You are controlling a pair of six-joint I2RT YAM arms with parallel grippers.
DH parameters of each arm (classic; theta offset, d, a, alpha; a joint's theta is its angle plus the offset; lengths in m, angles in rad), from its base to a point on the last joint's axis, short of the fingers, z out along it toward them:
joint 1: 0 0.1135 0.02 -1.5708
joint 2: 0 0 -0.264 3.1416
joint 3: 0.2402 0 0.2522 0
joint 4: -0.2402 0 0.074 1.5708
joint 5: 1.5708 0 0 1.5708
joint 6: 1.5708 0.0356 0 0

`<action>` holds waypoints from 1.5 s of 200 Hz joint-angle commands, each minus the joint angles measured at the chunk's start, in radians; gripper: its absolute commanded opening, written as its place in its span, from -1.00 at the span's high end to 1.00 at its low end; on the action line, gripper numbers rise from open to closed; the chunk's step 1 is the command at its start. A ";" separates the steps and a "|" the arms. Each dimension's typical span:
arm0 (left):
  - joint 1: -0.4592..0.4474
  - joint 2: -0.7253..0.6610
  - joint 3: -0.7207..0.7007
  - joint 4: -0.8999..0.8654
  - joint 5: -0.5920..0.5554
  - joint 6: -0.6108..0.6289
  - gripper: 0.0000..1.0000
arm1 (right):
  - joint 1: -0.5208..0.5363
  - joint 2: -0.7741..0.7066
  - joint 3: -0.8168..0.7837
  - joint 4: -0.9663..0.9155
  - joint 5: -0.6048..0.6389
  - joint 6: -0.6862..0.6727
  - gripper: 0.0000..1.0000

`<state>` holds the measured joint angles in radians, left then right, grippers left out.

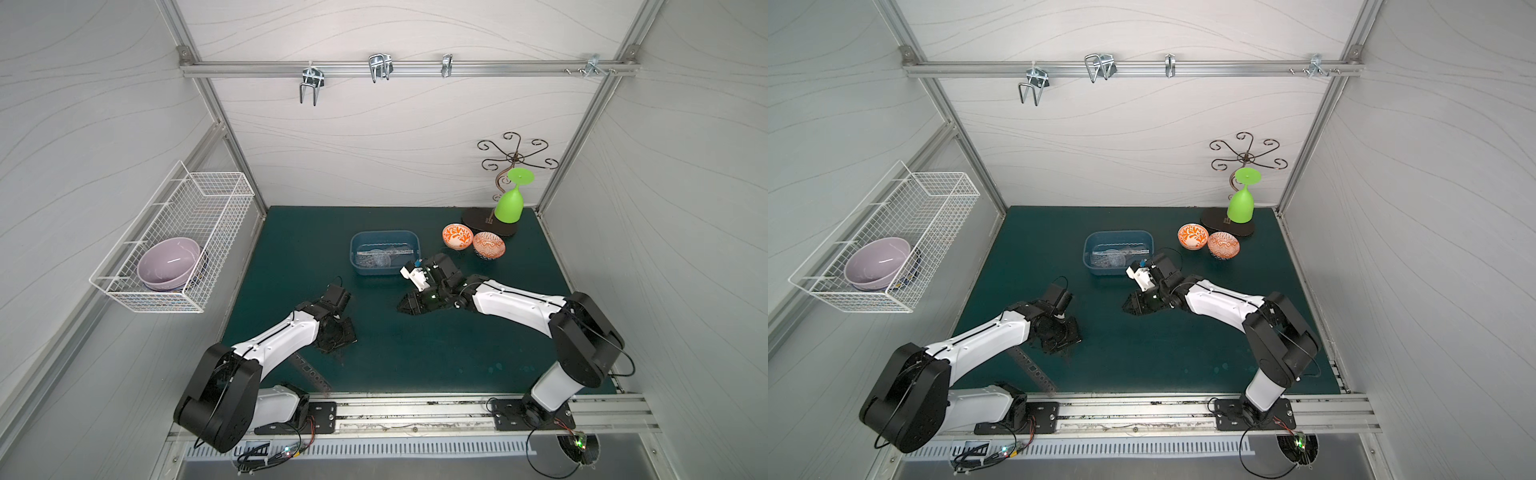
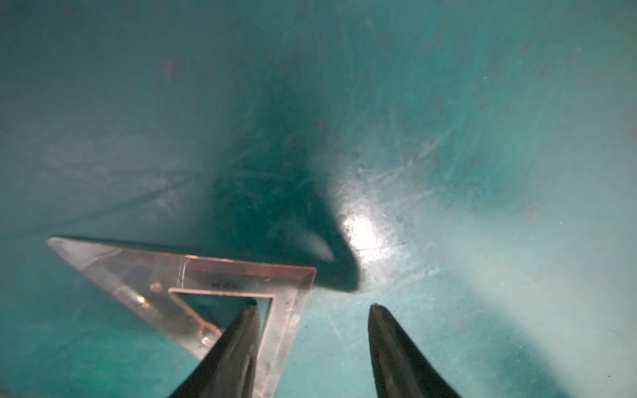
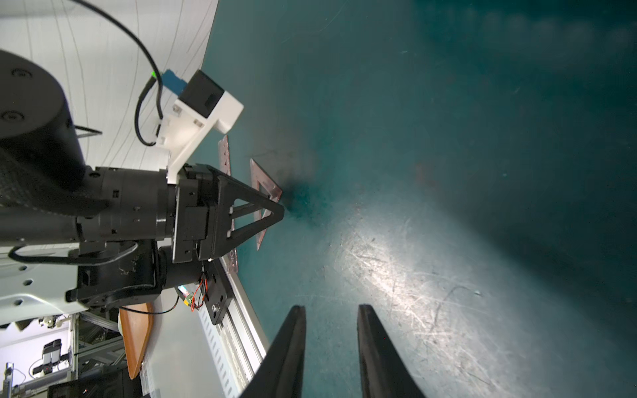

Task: Put the scattered rulers into the storage box
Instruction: Pick up the ruler from the center of the board.

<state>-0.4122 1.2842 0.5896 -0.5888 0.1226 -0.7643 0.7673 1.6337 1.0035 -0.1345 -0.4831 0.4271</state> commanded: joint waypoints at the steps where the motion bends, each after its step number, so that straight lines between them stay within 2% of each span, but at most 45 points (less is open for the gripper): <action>1: -0.024 0.050 -0.003 0.084 0.047 -0.032 -0.08 | -0.022 -0.018 0.006 0.007 -0.025 -0.007 0.40; 46: -0.127 0.141 0.113 0.091 0.039 -0.064 -0.06 | -0.059 -0.015 -0.017 0.026 -0.054 -0.001 0.46; 113: -0.187 0.300 0.222 0.198 0.089 -0.101 -0.03 | -0.112 -0.044 -0.077 0.052 -0.099 0.000 0.46; 135: -0.183 0.261 0.242 0.160 0.063 -0.079 0.00 | -0.108 -0.032 -0.102 0.109 -0.146 0.028 0.58; 148: -0.147 0.187 0.222 0.124 0.047 -0.054 0.02 | -0.084 -0.009 -0.104 0.146 -0.162 0.043 0.62; 175: 0.005 -0.002 0.125 0.099 0.085 -0.022 0.07 | 0.007 0.088 -0.063 0.212 -0.161 0.070 0.74; 195: 0.095 -0.075 0.085 0.083 0.105 0.009 0.07 | 0.076 0.194 0.014 0.233 -0.170 0.079 0.86; 236: 0.202 -0.042 0.011 0.143 0.214 0.016 0.07 | 0.143 0.351 0.134 0.214 -0.162 0.069 0.93; 300: 0.241 -0.026 -0.014 0.172 0.257 0.031 0.02 | 0.162 0.414 0.163 0.181 -0.128 0.055 0.96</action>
<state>-0.1875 1.2579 0.5728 -0.4484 0.3477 -0.7586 0.9226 2.0232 1.1576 0.0708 -0.6292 0.4984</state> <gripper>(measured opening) 0.488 0.045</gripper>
